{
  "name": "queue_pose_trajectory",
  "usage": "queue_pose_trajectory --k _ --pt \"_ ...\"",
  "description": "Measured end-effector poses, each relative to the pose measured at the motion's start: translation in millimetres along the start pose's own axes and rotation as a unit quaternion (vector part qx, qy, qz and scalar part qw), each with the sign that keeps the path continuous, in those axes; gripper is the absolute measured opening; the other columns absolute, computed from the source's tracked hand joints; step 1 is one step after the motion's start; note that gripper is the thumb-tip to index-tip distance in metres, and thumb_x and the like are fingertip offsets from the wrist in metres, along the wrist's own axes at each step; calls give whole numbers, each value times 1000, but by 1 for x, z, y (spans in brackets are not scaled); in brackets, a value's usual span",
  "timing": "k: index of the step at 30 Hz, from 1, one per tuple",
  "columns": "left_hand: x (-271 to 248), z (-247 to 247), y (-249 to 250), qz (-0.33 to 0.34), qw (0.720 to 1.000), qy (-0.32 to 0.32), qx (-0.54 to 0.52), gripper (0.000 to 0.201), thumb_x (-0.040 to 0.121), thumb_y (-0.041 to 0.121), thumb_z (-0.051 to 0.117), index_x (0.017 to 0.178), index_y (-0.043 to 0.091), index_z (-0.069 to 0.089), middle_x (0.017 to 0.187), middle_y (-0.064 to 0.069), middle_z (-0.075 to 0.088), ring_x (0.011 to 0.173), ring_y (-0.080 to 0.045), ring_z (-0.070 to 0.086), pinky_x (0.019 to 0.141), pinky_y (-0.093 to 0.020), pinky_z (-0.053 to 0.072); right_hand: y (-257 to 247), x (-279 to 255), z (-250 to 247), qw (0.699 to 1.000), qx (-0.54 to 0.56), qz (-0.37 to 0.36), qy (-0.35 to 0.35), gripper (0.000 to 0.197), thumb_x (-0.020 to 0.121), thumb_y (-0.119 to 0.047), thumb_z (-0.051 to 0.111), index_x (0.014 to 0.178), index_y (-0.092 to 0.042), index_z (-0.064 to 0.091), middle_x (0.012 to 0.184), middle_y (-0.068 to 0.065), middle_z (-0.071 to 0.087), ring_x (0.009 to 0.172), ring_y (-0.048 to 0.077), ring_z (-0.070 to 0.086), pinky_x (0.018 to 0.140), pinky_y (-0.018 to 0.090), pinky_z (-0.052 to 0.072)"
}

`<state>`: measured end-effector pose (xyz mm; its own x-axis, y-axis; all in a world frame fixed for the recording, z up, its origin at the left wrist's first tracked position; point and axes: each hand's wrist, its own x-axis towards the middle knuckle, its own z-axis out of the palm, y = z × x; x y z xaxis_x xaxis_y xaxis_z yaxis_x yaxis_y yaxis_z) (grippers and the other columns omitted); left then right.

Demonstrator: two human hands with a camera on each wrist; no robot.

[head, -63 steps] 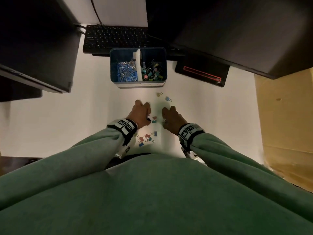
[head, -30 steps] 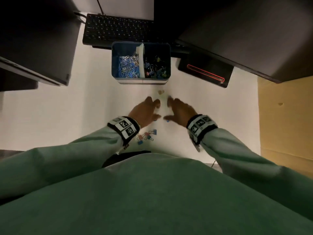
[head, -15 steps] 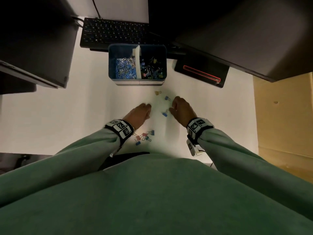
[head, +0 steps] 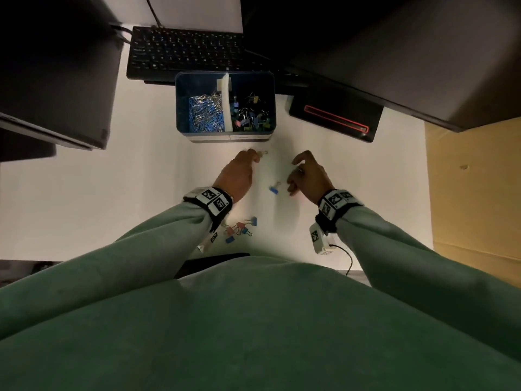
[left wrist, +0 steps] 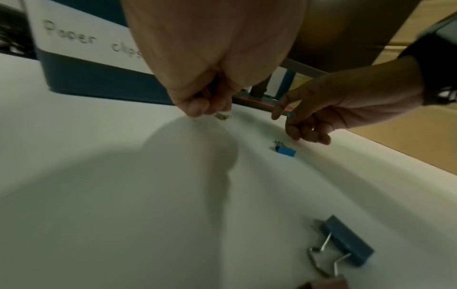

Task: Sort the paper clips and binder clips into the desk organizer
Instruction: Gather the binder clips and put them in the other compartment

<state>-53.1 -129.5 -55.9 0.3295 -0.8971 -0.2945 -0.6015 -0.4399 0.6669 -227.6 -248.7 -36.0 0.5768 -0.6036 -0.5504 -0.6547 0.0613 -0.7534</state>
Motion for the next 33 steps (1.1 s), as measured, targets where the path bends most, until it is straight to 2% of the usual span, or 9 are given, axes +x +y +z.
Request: queue_pose_trajectory --k 4,8,14,19,23,26,29,31,33 --pt "18 11 13 -10 997 -9 78 45 99 32 42 137 9 37 123 -19 53 104 -36 58 85 -44 51 13 -11 1 991 -119 -53 -27 41 85 9 34 106 -15 59 89 14 56 73 26 58 62 33 51" --pt "29 14 15 -45 986 -60 147 45 100 25 39 140 3 30 126 -24 46 105 -42 55 83 -47 47 11 -13 26 954 -261 -134 -65 28 95 -13 54 122 -8 53 116 11 50 94 23 57 85 33 48" --pt "14 7 12 -57 991 -82 87 35 98 23 47 123 -1 43 118 -22 51 100 -39 58 80 -42 48 12 -14 36 924 -339 -138 -108 22 97 -20 52 105 1 53 109 16 48 87 30 54 81 40 47" --pt "4 -41 31 5 1000 14 -25 19 93 22 60 97 4 54 90 -8 55 75 -18 53 65 -25 38 -14 -12 18 998 -46 -53 -5 10 95 -9 52 94 0 56 92 16 55 69 24 58 66 44 59" --pt "38 -88 53 7 994 108 -32 14 92 16 58 99 3 57 96 -13 61 86 -22 58 74 -30 45 -90 6 -5 978 146 -118 86 7 97 -3 49 97 -2 56 79 7 55 63 14 58 59 32 60" --pt "59 -104 57 -20 996 76 38 21 91 15 56 109 4 58 111 -16 60 103 -29 57 84 -32 43 -131 34 -4 976 -20 -173 132 11 95 -10 52 102 -6 60 89 6 62 71 6 64 70 30 58" --pt "41 -108 55 10 991 107 74 32 89 8 53 121 6 53 124 -18 49 108 -32 54 94 -37 43 -141 38 4 948 -230 -185 122 31 93 -16 57 123 -9 54 122 12 50 106 25 58 93 39 49" --pt "6 -104 43 20 987 142 75 32 87 5 54 119 9 51 123 -16 46 101 -32 56 90 -37 45 -129 19 9 924 -269 -235 134 36 90 -17 60 125 -11 51 124 12 46 109 28 54 90 38 49" --pt "-39 -88 23 -23 992 88 84 32 87 16 61 117 12 48 120 -14 46 93 -33 59 84 -40 50 -99 -7 19 924 -265 -261 91 39 88 -19 64 124 -12 50 121 13 45 102 30 57 84 39 51"
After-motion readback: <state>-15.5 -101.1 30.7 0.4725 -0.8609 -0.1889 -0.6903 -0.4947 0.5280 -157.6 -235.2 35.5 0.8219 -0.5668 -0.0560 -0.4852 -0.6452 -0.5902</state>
